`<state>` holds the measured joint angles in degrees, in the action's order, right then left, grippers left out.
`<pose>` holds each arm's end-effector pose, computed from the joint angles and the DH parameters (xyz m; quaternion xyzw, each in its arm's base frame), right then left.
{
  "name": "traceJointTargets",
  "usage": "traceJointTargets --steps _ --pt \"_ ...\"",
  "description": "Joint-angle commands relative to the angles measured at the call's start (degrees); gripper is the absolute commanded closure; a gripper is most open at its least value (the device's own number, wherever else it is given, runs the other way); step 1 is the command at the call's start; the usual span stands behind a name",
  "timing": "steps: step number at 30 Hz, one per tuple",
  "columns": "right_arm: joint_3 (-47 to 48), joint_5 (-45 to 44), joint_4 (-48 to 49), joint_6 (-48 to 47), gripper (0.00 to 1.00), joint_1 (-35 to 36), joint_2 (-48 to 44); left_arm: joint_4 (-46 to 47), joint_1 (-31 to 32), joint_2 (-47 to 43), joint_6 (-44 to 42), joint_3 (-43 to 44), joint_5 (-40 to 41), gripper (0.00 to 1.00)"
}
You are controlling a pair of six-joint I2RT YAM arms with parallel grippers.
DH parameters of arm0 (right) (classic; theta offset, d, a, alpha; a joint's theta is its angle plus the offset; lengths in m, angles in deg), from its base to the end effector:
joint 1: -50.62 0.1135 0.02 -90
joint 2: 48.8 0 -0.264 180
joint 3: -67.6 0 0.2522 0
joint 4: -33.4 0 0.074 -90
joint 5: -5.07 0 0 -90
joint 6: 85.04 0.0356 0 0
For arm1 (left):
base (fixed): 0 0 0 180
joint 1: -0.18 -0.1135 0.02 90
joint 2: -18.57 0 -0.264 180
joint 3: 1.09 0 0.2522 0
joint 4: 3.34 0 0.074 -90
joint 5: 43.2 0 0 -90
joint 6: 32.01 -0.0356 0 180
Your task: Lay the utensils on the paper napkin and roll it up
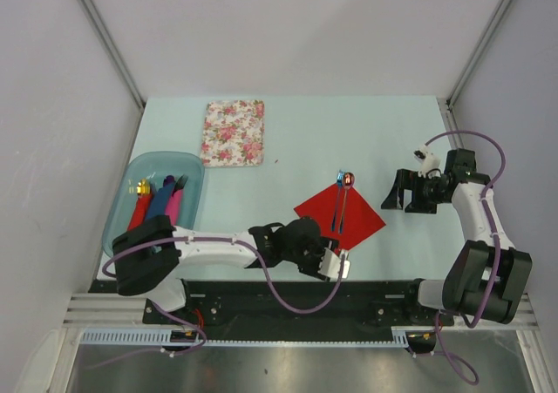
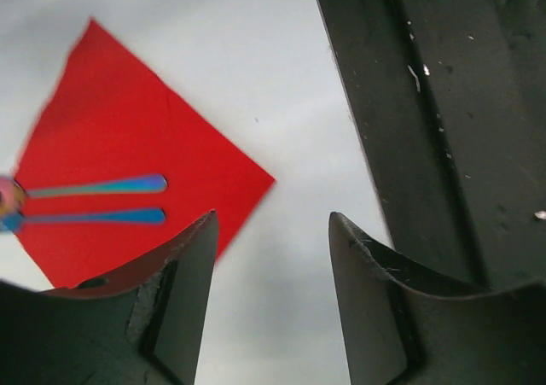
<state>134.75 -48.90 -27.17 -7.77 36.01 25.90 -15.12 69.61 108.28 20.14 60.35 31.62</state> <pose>0.2362 -0.0399 0.2396 -0.0434 0.9345 0.2524 0.2471 0.1050 -0.3064 0.1883 0.7567 0.4878 -0.2291 0.3702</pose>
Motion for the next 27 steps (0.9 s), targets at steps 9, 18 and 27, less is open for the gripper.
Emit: traceJointTargets --steps 9,18,27 --pt "2.4 1.7 -0.8 -0.8 0.0 -0.3 0.5 9.4 2.1 10.8 -13.8 3.4 2.8 0.53" --pt "2.6 1.9 -0.9 -1.0 0.0 -1.2 0.0 11.4 2.1 14.8 -13.7 4.2 6.6 0.7" --pt "3.0 2.3 -1.4 -1.2 0.0 -1.7 -0.3 8.2 2.5 14.1 -10.1 6.2 4.8 0.97"
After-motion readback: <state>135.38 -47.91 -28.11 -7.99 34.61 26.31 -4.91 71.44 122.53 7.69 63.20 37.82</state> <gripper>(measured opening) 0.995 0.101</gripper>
